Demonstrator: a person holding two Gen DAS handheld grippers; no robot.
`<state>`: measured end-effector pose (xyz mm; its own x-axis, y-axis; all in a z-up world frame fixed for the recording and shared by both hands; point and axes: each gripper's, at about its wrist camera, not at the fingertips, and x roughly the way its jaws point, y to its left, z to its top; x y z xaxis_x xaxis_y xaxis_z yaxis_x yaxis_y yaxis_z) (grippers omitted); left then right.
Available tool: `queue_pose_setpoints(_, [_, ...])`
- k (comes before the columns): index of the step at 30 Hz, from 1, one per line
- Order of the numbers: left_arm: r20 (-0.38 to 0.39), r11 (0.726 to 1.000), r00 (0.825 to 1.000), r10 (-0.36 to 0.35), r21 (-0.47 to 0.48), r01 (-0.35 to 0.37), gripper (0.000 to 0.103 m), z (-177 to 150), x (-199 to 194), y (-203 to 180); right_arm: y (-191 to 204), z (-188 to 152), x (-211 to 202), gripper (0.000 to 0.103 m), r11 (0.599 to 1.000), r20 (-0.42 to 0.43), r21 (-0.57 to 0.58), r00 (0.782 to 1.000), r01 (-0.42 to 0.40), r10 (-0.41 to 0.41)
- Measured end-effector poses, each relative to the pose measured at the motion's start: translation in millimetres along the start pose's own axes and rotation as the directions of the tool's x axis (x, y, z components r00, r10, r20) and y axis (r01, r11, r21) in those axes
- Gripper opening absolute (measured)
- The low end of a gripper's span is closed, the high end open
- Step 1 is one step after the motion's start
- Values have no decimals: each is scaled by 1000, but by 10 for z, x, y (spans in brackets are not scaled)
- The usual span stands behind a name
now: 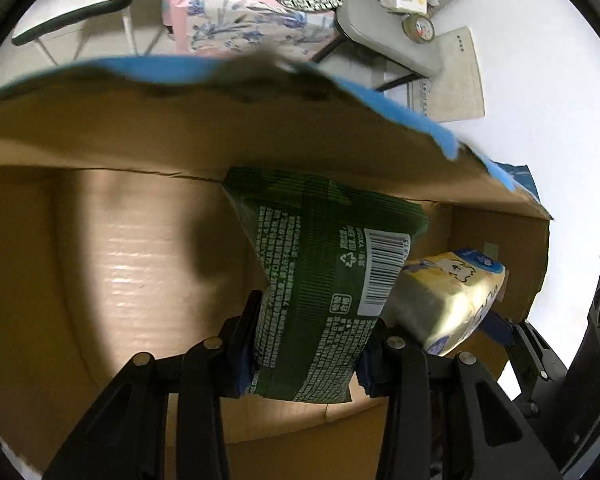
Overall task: Organize soft objects
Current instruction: 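Carry both packs over the cardboard box and open both tools to drop them, then withdraw both tools from the box back toward the bed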
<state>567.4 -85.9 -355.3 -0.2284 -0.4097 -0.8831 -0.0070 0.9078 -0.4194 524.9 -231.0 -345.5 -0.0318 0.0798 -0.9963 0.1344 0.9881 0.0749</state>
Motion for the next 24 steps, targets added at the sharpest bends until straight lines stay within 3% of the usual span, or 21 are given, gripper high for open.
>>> queue_pose_setpoints(10, [0,995,995,95,4,-95,42,-28,142,-78,27,109,213,97,999,-21,-31,999,43,-44])
queue_pose_setpoints(19, [69,986,984,164,6,-164,81,-141,-3,-117,22,77,250,97,998,-32,-19,998,60,-60])
queue_pose_setpoints(22, [107,982,976,188,6,-189,84,-233,-120,-102,40,71,200,98,998,-28,-11,998,60,-60])
queue_pose_setpoints(24, [127,979,971,201,3,-203,90,-192,-127,-109,70,70,169,101,998,-22,-14,997,69,-69])
